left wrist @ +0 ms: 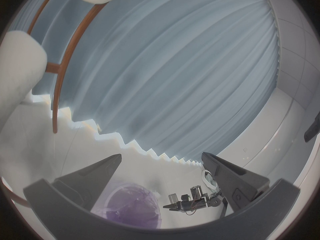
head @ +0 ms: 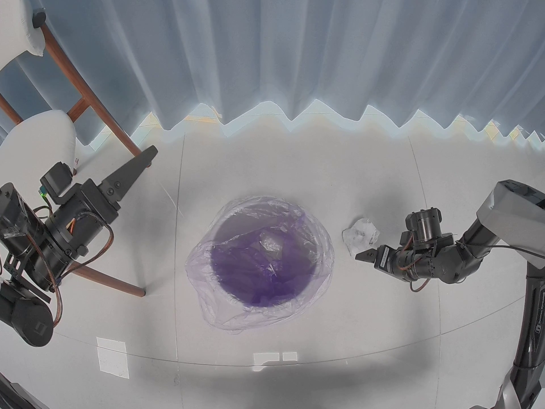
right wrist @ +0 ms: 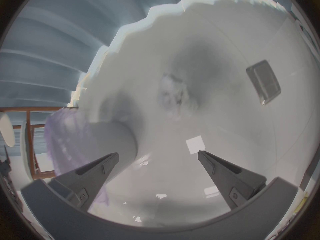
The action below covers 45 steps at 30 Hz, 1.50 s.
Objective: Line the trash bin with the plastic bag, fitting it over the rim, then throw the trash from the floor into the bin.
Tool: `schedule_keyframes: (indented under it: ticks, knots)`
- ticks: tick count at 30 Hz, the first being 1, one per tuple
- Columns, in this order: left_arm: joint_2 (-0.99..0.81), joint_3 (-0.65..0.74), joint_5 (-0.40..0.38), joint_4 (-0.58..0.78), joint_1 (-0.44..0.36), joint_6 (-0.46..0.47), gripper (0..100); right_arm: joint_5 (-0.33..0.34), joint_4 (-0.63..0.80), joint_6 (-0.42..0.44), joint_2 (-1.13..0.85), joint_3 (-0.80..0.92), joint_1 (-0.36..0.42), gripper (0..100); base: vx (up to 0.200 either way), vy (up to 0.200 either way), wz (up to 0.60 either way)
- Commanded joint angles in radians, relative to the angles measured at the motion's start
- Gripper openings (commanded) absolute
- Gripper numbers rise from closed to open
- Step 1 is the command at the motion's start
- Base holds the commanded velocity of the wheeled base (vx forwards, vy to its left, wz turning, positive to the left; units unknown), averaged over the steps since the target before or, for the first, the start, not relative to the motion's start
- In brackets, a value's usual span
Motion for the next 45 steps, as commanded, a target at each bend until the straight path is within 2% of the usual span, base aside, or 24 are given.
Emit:
schedule_keyframes:
  ticks: [1, 4, 8, 10, 16, 21, 22, 37, 45]
  knots:
    - [-0.054, -0.012, -0.017, -0.001, 0.047, 0.026, 100, -0.055, 0.014, -0.066, 0.181, -0.183, -0.029, 100, 0.000, 0.000, 0.00]
    - [-0.049, -0.018, -0.017, -0.001, 0.047, 0.023, 100, -0.081, 0.030, -0.112, 0.245, -0.277, -0.029, 100, 0.000, 0.000, 0.00]
    - [-0.046, -0.018, -0.017, -0.001, 0.047, 0.023, 100, -0.083, 0.071, -0.145, 0.299, -0.372, -0.032, 100, 0.000, 0.000, 0.00]
    - [-0.046, -0.015, -0.017, -0.001, 0.047, 0.023, 100, -0.083, 0.105, -0.184, 0.361, -0.476, -0.041, 100, 0.000, 0.000, 0.00]
    - [-0.042, -0.010, -0.017, -0.001, 0.045, 0.024, 100, -0.078, 0.191, -0.193, 0.422, -0.620, -0.061, 100, 0.000, 0.000, 0.00]
    - [-0.037, -0.010, -0.017, -0.001, 0.045, 0.024, 100, -0.058, 0.235, -0.187, 0.430, -0.649, -0.062, 100, 0.000, 0.000, 0.00]
    - [-0.037, -0.010, -0.017, -0.001, 0.045, 0.024, 100, -0.057, 0.235, -0.187, 0.430, -0.651, -0.062, 0, 0.000, 0.000, 0.00]
    - [-0.043, -0.009, -0.017, -0.001, 0.045, 0.027, 100, -0.049, 0.223, -0.184, 0.425, -0.637, -0.064, 0, 0.000, 0.000, 0.00]
    - [-0.043, -0.007, -0.017, -0.001, 0.045, 0.029, 100, -0.049, 0.221, -0.164, 0.319, -0.514, -0.061, 0, 0.000, 0.000, 0.00]
